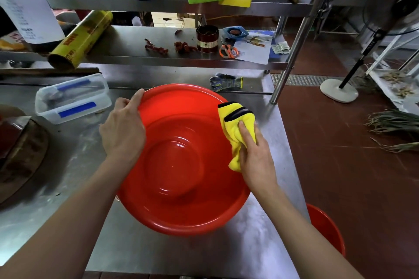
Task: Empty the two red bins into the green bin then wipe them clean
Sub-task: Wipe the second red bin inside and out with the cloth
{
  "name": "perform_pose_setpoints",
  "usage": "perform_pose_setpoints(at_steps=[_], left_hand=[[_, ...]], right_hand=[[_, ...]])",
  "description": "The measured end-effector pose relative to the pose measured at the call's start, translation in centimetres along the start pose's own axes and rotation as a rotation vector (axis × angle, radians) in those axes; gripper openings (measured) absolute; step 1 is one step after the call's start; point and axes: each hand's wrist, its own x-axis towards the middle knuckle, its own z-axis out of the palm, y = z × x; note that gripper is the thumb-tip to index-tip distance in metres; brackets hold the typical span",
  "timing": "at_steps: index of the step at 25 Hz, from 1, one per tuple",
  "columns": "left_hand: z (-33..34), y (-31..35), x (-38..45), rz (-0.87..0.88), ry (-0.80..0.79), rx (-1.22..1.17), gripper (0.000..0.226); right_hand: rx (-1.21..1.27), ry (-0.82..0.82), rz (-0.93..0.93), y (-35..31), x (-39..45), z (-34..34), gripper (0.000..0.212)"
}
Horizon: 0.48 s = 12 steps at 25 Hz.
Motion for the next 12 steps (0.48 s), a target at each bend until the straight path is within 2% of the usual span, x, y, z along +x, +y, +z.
perform_pose_setpoints(at_steps=[4, 8, 10, 12], left_hand=[[-0.7, 0.0, -0.7, -0.040, 0.005, -0.010, 0.056], [-1.6, -0.3, -1.6, -0.100, -0.001, -0.030, 0.051], [-1.9, -0.4, -1.3, -0.049, 0.015, -0.012, 0.045], [-2.1, -0.7, 0.2, 0.122, 0.021, 0.047, 0.049]], right_hand=[[0.040, 0.002, 0.138, -0.6, -1.2, 0.7, 0.068], [0.133, -0.009, 0.156, -0.3, -1.1, 0.6, 0.074], [0.139, -0.015, 0.126, 0.0, -1.0, 0.5, 0.074], [0.148, -0.031, 0.090, 0.5, -0.8, 0.3, 0.076]])
